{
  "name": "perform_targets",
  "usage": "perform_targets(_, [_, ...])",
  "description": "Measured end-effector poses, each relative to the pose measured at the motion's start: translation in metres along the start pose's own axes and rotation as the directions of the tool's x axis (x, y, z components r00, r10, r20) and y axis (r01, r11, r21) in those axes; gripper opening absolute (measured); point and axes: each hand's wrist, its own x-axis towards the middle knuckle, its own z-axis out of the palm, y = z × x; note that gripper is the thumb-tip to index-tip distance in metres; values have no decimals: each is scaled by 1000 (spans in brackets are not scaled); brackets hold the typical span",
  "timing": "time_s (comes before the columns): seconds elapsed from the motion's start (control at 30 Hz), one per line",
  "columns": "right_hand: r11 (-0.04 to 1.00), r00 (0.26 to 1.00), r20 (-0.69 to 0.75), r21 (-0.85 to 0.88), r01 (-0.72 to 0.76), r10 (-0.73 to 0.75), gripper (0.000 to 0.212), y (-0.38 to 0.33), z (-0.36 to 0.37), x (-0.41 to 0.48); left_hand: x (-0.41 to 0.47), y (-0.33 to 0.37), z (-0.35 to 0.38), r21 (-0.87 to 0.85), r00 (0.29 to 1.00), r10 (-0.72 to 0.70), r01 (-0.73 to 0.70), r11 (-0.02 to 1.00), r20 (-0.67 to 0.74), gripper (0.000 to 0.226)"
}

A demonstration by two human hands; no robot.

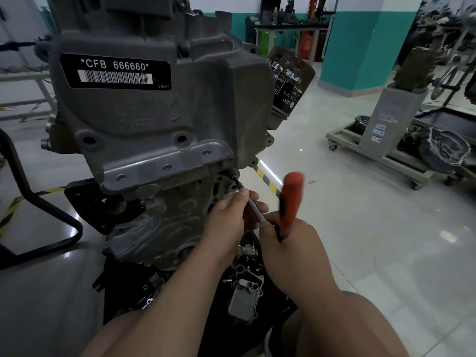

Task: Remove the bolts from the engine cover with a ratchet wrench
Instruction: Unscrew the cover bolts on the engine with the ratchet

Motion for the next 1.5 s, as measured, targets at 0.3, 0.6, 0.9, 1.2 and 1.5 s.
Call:
perform_targets(0.3, [99,818,499,834,-543,286,20,-6,3,1,1,-2,-1,-51,999,41,-40,998,20,34])
perform_targets(0.6, [-452,734,672,686,-570,95,28,2,18,-7,18,12,-2,-178,995,-11,-7,984,-103,35])
perform_targets(0.9, [-452,717,691,670,-589,90,27,5,21,-5,25,13,5,-267,995,-44,18,963,-92,35])
perform_targets(1.2, [-315,710,692,708,-632,131,16,1,19,-6,31,10,12,-391,996,-54,22,920,-71,33])
perform_targets(1.5, [809,950,122,499,-310,289,30,-1,16,-10,28,11,15,-396,996,-39,4,918,-81,36])
